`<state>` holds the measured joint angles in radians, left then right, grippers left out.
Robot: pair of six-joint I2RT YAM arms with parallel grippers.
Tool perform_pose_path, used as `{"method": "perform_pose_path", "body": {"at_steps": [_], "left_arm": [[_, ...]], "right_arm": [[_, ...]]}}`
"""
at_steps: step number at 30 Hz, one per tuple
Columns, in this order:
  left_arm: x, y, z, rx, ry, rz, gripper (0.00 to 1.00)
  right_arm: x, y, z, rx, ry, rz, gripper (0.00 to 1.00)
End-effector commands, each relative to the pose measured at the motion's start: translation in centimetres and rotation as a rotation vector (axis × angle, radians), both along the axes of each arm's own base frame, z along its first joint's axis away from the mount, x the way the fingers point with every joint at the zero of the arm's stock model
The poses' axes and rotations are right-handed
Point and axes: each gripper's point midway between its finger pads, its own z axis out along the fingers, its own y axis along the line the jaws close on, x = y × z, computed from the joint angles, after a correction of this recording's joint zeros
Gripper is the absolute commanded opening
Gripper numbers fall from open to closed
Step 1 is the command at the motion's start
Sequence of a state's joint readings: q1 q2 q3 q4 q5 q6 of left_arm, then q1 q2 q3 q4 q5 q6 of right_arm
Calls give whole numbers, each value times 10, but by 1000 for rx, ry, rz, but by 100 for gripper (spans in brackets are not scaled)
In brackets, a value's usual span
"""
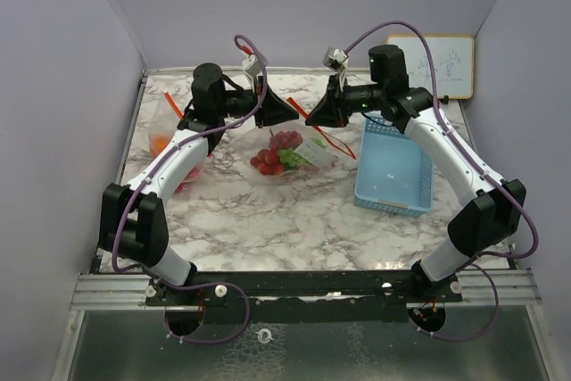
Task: Place the food in the zip-top bag and seal the zipper
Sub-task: Zip the zipper food storage bag at the center of the board, then place the zipper food storage bag at the center of the board.
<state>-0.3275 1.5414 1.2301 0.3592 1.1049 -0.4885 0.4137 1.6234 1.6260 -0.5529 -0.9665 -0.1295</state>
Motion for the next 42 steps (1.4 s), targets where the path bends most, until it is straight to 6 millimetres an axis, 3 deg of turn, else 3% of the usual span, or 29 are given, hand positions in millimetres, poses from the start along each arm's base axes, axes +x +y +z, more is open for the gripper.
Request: {"method": "perform_pose_path", "body": {"at_steps": [1, 7, 13, 14, 20, 23, 26, 29, 30, 31, 32, 35, 38, 42], "left_arm": [[32, 32, 23, -4, -88, 174, 0], [68, 56, 23, 75, -80, 382, 0], [73, 57, 22, 66, -58, 394, 0], [74, 58, 30, 61, -71, 402, 0], [79, 58, 22, 69, -20, 412, 0], [81, 60, 21, 71, -6, 415, 0], [83, 66, 19, 78, 14, 433, 0], [90, 73, 8, 77, 129, 461, 0], [92, 75, 5, 82, 168, 463, 4], [95, 76, -1, 102, 208, 468, 18], [98, 79, -5, 127, 232, 486, 43], [109, 95, -14, 199, 261, 610, 59], [119, 118, -15, 249, 273, 782, 83], [126, 149, -23, 304, 314, 981, 96]], "right_arm": [[8, -27, -36, -117, 19, -170, 10], [37, -78, -86, -304, 48, -546, 9], [32, -124, -129, -463, 90, -754, 7], [32, -135, -135, -502, 93, -809, 6], [36, -171, -147, -623, 87, -984, 5], [33, -177, -156, -674, 121, -1004, 3], [34, -167, -150, -629, 124, -968, 6], [39, -152, -128, -527, 113, -940, 36], [40, -147, -119, -490, 108, -932, 45], [42, -142, -111, -458, 104, -928, 51], [44, -139, -102, -429, 97, -926, 57], [49, -134, -83, -385, 87, -928, 70], [53, -134, -71, -374, 91, -948, 87], [57, -131, -57, -337, 85, -963, 100]]}}
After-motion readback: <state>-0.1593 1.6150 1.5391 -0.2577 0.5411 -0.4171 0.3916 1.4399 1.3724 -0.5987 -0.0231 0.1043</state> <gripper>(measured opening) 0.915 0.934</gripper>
